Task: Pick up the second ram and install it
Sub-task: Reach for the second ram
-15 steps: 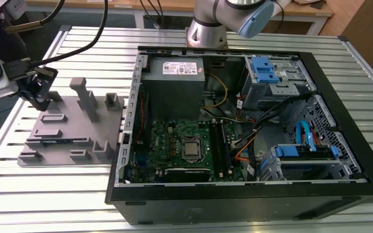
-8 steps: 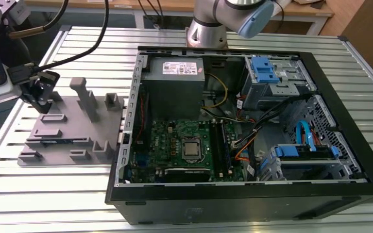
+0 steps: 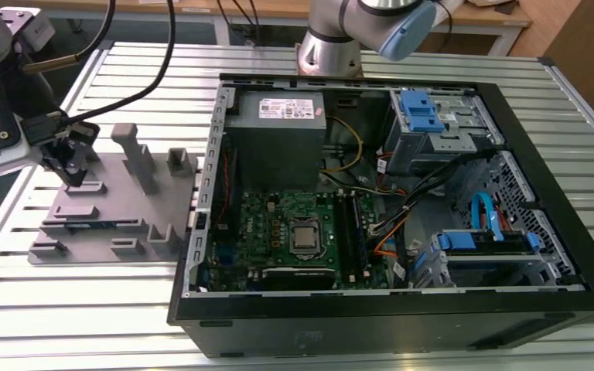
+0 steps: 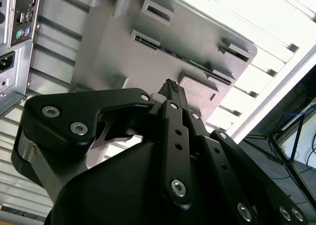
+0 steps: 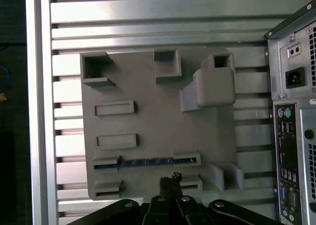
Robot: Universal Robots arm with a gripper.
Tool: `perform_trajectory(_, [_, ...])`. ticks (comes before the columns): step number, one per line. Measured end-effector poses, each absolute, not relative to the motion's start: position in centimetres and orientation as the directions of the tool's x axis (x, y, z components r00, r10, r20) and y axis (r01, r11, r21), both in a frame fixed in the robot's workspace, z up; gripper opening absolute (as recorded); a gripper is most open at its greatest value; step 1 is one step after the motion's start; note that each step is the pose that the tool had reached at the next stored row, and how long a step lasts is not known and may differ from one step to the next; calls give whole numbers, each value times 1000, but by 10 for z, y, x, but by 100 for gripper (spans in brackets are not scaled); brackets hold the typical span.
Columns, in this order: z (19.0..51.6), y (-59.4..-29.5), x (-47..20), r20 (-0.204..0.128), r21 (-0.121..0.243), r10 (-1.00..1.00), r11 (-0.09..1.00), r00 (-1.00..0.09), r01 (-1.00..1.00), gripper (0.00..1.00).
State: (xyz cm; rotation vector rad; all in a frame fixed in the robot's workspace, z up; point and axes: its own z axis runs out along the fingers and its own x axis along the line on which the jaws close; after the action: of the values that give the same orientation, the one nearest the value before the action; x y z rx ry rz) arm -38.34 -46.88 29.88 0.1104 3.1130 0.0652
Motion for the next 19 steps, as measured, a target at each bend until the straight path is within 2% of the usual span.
perform_trajectory(19, [278, -469, -383, -24, 42, 71, 997, -997, 70, 11])
